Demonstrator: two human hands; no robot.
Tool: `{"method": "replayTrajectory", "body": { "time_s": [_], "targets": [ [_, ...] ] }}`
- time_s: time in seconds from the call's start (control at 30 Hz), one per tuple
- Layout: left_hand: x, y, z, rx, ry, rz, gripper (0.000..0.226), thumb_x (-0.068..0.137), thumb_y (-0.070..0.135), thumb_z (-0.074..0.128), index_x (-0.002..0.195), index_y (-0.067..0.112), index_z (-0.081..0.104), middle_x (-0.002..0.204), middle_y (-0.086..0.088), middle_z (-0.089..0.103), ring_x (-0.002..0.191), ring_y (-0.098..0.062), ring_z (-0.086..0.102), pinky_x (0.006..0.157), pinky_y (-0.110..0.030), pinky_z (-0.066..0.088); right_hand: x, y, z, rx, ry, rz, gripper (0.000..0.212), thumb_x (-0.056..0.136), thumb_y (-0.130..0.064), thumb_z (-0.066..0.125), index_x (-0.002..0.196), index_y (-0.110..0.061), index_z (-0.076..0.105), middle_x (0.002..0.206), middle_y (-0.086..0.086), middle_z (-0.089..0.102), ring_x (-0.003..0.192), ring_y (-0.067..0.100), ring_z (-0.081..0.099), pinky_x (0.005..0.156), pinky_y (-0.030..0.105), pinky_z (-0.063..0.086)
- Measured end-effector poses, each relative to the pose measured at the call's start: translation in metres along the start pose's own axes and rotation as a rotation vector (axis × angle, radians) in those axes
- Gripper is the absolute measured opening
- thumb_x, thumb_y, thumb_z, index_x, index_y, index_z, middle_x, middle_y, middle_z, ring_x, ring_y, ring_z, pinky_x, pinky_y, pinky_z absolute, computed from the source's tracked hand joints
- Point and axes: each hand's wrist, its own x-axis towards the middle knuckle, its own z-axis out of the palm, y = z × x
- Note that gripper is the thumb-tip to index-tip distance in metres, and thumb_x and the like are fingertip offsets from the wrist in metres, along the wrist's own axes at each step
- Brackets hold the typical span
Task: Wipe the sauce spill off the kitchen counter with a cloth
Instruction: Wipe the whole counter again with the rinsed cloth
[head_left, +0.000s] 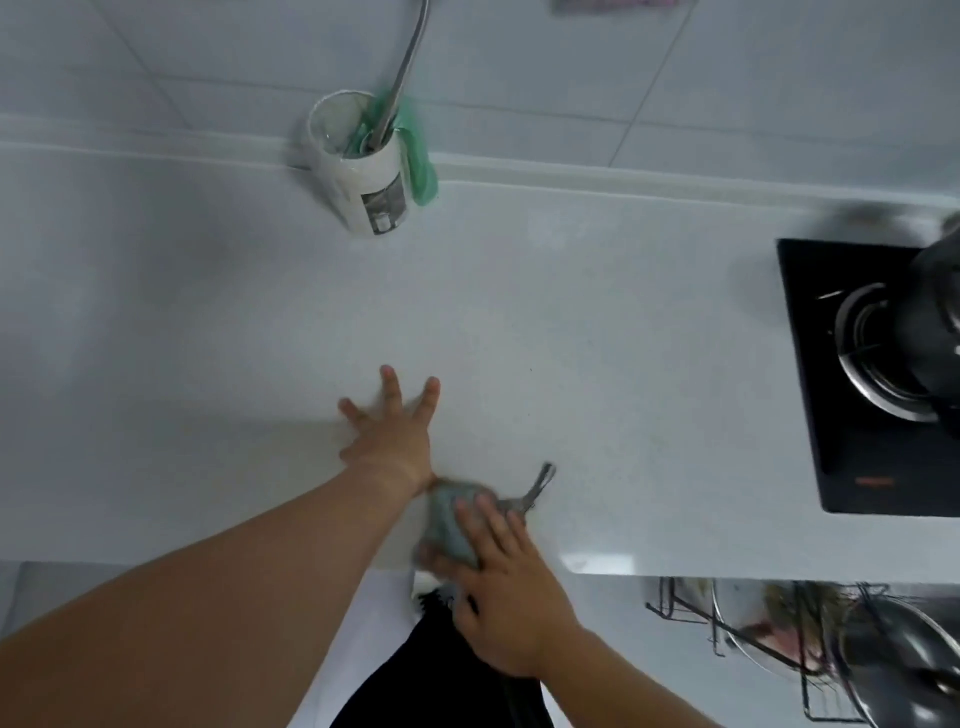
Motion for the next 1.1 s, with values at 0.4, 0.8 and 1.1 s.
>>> {"method": "replayTrajectory", "body": {
  "time_s": [0.4,0.8,1.1],
  "targets": [
    [0.013,-0.004,0.008,0.103,0.030,0.034,0.131,0.079,0.044,0.085,0.154,0.051,-0.023,0.160,-0.009,-0.042,0.148,-0.063,-0.009,0.113,-0.073,0.030,0.036,0.077,-0.057,0.053,0.081,0.535,0.075,0.097,-0.059,0.007,0.167,-0.035,0.016,0.172,0.027,0.002,0.158,0.047,-0.007,0.126,0.059,-0.002],
    [0.000,0.008,0.005,0.155,0.057,-0.064,0.125,0.083,0.044,0.081,0.157,0.048,-0.019,0.166,-0.005,-0.031,0.148,-0.062,-0.006,0.114,-0.072,0.030,0.023,0.202,-0.108,0.144,0.178,0.638,0.059,0.108,-0.050,0.024,0.166,-0.035,0.021,0.174,0.019,0.002,0.161,0.039,-0.002,0.130,0.045,-0.003],
    [-0.044,0.129,0.062,0.061,0.189,0.113,0.089,0.090,0.007,0.055,0.159,0.044,0.012,0.171,0.001,-0.008,0.153,-0.047,0.009,0.115,-0.070,0.027,-0.109,0.099,0.002,0.102,0.098,-0.043,0.050,0.095,-0.034,0.057,0.144,-0.044,0.061,0.173,-0.003,0.022,0.161,0.023,0.013,0.127,0.051,0.022]
  ]
}}
